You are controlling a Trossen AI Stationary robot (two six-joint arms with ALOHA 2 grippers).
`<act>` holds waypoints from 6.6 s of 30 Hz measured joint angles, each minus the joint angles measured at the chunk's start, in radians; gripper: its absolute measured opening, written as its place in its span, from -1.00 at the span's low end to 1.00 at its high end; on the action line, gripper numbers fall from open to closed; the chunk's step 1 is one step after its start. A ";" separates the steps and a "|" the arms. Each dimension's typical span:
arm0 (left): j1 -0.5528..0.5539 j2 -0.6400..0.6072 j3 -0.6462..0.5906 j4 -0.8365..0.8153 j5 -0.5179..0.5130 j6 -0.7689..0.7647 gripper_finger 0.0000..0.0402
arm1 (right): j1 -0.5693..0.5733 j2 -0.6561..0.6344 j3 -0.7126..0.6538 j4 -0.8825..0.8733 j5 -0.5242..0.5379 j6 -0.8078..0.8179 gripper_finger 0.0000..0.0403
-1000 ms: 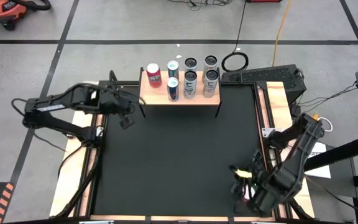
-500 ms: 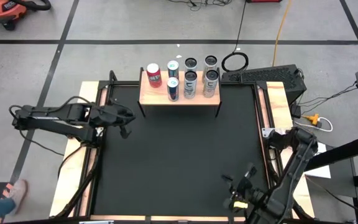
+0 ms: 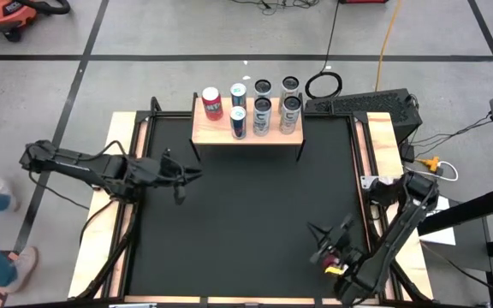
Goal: Place canned beverage on shelf
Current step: Put the red soda can on the shelf aligned with the other red soda can
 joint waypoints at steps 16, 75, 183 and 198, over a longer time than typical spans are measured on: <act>-0.015 0.000 0.000 0.084 0.009 0.056 -0.70 | 0.038 -0.280 -0.042 0.001 0.103 -0.156 -1.00; -0.015 0.000 0.001 0.005 0.064 0.030 -0.70 | -0.002 -0.327 -0.041 0.319 -0.155 -0.805 0.62; -0.015 0.000 0.002 -0.045 0.079 0.014 -0.70 | 0.035 -0.030 0.081 0.329 -1.080 -0.198 0.60; -0.015 0.000 0.002 -0.046 0.079 0.014 -0.70 | 0.035 -0.030 0.080 0.317 -1.024 -0.193 0.60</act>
